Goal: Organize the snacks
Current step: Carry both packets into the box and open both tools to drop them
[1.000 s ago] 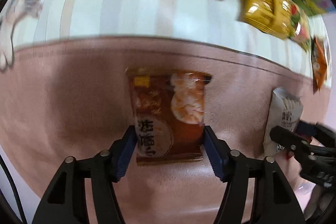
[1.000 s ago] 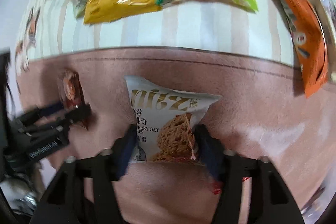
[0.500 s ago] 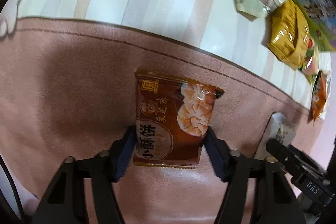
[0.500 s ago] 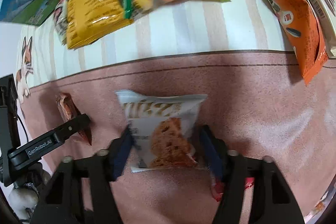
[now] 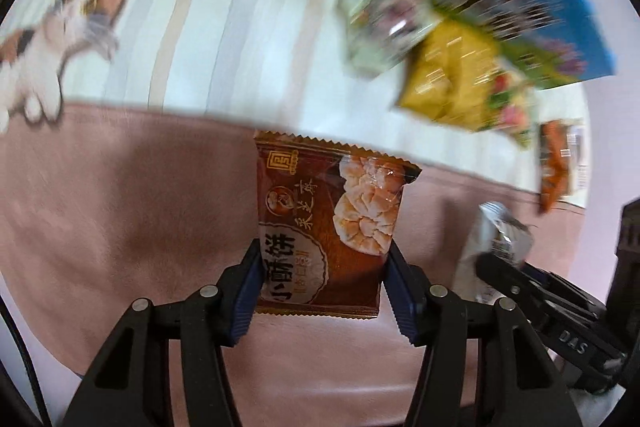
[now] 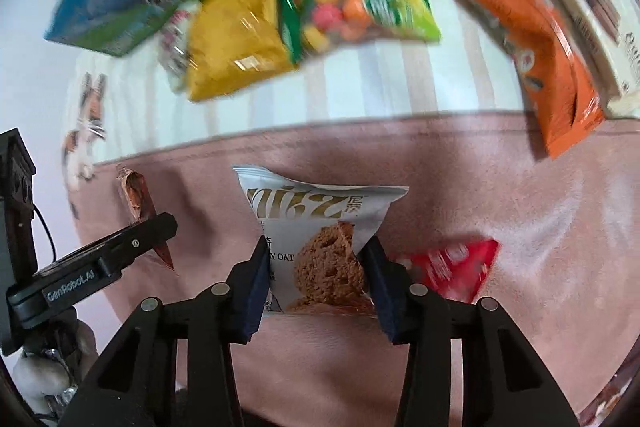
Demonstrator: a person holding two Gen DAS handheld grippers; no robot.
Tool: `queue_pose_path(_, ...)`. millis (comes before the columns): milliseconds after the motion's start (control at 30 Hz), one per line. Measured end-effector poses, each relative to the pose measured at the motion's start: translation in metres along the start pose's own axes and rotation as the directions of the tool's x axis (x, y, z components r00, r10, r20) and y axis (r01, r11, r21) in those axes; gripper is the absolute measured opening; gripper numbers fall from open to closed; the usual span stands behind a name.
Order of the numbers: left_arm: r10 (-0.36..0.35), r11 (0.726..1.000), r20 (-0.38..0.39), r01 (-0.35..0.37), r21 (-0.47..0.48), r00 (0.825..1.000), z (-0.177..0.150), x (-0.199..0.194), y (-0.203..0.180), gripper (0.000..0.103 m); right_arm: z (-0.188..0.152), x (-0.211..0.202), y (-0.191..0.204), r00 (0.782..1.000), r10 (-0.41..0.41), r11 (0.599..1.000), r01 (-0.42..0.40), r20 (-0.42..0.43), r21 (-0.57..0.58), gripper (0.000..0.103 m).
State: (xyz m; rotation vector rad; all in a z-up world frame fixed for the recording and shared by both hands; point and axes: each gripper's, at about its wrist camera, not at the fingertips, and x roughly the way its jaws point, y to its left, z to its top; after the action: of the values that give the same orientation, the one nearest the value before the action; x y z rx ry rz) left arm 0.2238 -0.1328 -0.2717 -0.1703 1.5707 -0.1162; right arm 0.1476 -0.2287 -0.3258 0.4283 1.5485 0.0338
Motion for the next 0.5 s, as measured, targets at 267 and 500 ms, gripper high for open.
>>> queue_pose_path(267,-0.151,0.985,0.158,0.135,0.106,0.976,0.042,-0.119,-0.043,0.054,0.035,-0.106,0.021,0.977,0.130,0.991,-0.122,0.170,-0.060,0.048)
queue_pose_path(500,-0.128,0.979,0.252,0.081,0.189,0.959,0.122,-0.171,-0.086,0.054,0.101,-0.181,0.038,0.932,0.170,0.984,-0.146,0.321,-0.099,0.048)
